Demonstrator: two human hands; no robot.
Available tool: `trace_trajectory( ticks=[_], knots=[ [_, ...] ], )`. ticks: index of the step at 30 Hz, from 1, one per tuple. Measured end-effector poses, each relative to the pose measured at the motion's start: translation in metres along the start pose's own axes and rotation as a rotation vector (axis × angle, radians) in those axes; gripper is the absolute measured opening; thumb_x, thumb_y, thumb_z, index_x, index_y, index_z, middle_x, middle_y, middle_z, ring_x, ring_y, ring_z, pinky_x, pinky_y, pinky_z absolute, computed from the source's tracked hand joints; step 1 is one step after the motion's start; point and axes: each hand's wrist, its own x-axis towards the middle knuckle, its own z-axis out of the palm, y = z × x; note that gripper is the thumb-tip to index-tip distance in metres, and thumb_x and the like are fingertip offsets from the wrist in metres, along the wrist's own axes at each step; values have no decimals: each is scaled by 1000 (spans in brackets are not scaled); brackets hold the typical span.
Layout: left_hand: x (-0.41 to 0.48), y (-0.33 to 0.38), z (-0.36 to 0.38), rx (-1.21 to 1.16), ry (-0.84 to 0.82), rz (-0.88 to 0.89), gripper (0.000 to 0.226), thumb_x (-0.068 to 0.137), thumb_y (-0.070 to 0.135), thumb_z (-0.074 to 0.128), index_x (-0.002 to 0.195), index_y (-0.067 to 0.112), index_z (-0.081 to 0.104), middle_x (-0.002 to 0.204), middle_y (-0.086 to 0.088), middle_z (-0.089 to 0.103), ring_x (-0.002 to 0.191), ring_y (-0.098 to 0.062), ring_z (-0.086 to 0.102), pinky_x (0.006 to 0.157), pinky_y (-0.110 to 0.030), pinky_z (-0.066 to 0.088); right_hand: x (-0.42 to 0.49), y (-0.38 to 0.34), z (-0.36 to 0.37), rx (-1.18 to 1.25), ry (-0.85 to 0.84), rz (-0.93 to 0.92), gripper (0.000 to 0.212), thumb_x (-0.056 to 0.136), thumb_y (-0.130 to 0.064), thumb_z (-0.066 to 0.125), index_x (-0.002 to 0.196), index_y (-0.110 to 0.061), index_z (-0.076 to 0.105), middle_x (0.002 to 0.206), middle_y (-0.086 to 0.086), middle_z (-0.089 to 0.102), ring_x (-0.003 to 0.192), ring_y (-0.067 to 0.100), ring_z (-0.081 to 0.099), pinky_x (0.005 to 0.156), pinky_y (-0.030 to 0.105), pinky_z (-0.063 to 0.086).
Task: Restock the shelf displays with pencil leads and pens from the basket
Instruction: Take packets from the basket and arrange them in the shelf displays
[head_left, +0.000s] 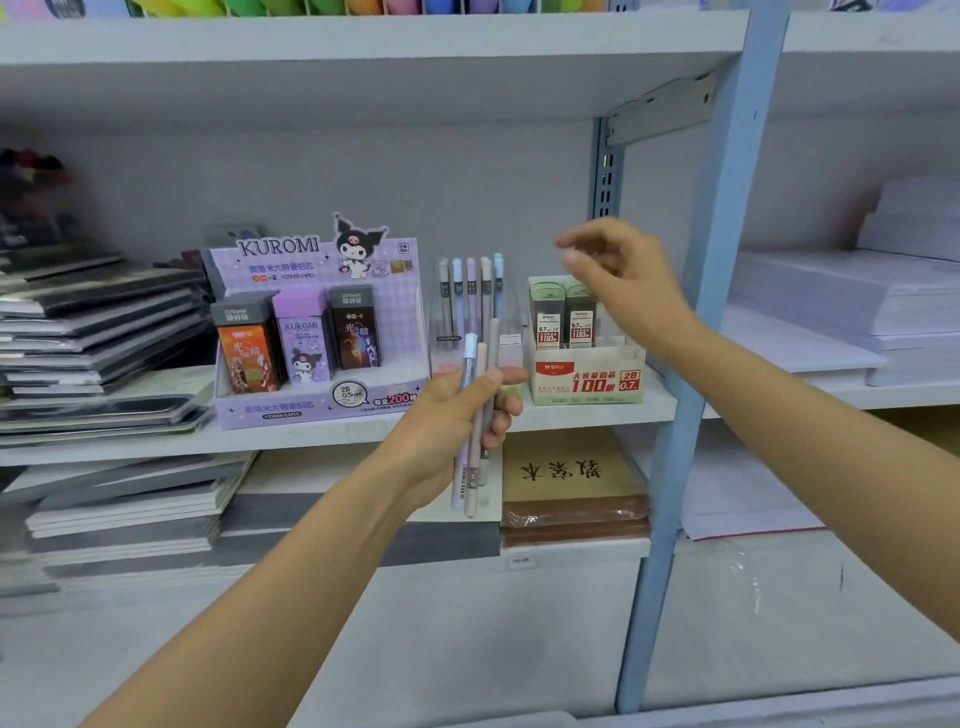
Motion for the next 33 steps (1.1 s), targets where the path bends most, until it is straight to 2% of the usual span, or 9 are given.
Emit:
trace_trajectory(
  ticks=[3,5,9,12,14,19,24,27,33],
  knots=[
    [-3,1,-1,-7,-38,6,31,104,22,42,117,3,63,68,1,61,55,-8,50,52,-18,44,-17,-24,16,166,-360,86,25,94,-26,60,118,-18,65,94,-2,70,71,6,62,68,18,53],
    [-6,2,-1,-1,-61,15,31,103,23,42,117,3,62,69,0,64,57,-10,54,54,-20,47,-25,-28,30,206,-473,96,24,92,-19,64,114,-12,67,90,5,69,73,9,64,70,18,53],
    [-17,2,-14,13,-10,15,30,104,27,41,113,10,64,83,-9,74,69,-17,69,60,-26,57,-23,-27,36,383,-278,165,16,88,-5,67,104,-2,68,83,10,68,70,12,64,69,21,53],
    [-23,-1,-33,28,94,-20,27,101,31,46,105,15,67,81,-5,72,53,-12,59,38,-17,36,-20,-21,28,484,-136,219,11,87,-4,67,97,-3,66,80,8,69,69,13,67,66,18,54],
    [-27,-3,-45,16,148,-5,23,97,30,55,101,13,69,76,-1,67,44,-8,44,34,-15,23,-25,-17,26,526,-108,243,8,86,-4,67,94,-4,66,79,8,70,69,14,68,65,19,54],
    [-33,-5,-54,56,389,96,21,89,35,67,73,24,75,69,-8,56,44,-9,38,37,-17,28,-48,-9,35,549,-241,297,11,80,-5,71,89,-1,66,76,9,72,68,16,69,64,21,56],
    [-36,-1,-51,-22,447,228,11,87,27,69,86,18,75,75,-12,59,46,-9,42,38,-16,29,-69,-6,48,541,-460,346,17,80,-6,73,93,1,65,84,17,72,75,25,70,67,24,58],
    [-36,2,-48,50,434,263,11,90,25,67,92,19,75,64,-8,55,49,-13,40,39,-16,29,-70,-13,53,381,-598,298,16,81,-13,73,92,-4,68,87,11,73,80,20,70,74,23,56],
    [-37,7,-39,195,327,298,14,90,16,66,96,5,73,46,9,58,34,-3,40,39,-10,32,-41,-42,63,349,-397,148,19,88,-17,67,106,-13,72,84,0,70,67,7,61,64,20,54]
  ],
)
